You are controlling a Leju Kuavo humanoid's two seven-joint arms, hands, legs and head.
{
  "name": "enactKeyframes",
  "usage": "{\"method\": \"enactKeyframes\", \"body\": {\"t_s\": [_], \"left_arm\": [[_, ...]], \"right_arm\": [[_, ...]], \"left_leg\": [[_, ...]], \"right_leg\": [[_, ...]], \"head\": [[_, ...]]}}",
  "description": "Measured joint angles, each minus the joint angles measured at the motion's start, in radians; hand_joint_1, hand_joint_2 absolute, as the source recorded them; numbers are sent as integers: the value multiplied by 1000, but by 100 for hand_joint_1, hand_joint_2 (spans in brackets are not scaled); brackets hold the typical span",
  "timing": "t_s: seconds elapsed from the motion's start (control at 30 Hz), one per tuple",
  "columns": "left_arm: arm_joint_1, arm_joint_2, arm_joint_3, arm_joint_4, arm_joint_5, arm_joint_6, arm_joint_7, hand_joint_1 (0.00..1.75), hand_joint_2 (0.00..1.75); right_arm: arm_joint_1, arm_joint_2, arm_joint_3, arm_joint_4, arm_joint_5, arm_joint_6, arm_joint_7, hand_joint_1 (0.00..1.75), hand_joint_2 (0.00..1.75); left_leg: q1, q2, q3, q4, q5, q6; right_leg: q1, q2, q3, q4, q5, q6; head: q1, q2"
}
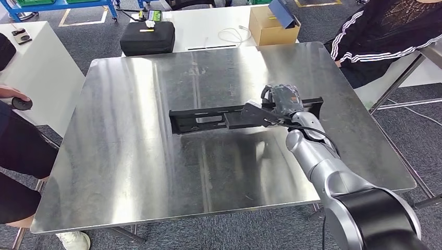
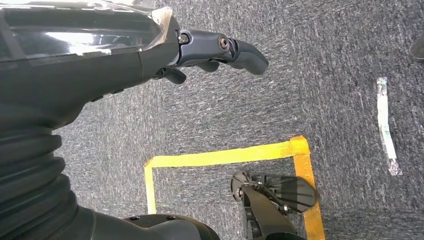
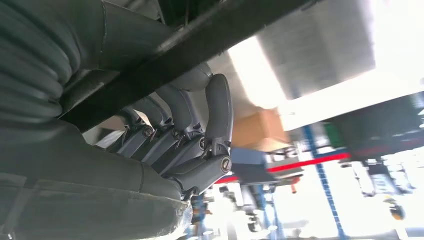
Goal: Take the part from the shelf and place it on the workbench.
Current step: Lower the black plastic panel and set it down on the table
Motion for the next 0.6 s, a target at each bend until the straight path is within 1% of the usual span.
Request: {"method": "enactKeyframes", "body": {"t_s": [0.13, 0.4, 0.6], "left_arm": [[0, 0, 0, 0, -1, -5, -2, 0, 175], [-1, 3, 0, 0, 1, -31, -3, 0, 175], [-1, 6, 0, 0, -1, -15, 3, 0, 175]], "right_arm": [[0, 27, 6, 0, 1, 0, -26, 175, 175], [0, 51, 22, 0, 8, 1, -31, 175, 175], [0, 58, 24, 0, 9, 1, -34, 175, 175]], "left_leg": [[0, -1, 0, 0, 0, 0], [-1, -2, -2, 4, -1, 1], [-2, -3, -9, 15, -5, 8]], "right_leg": [[0, 0, 0, 0, 0, 0], [-3, 0, 0, -1, 0, 0], [-4, 0, -1, -1, 3, 5]], "head": [[0, 0], [0, 0], [0, 0]]}}
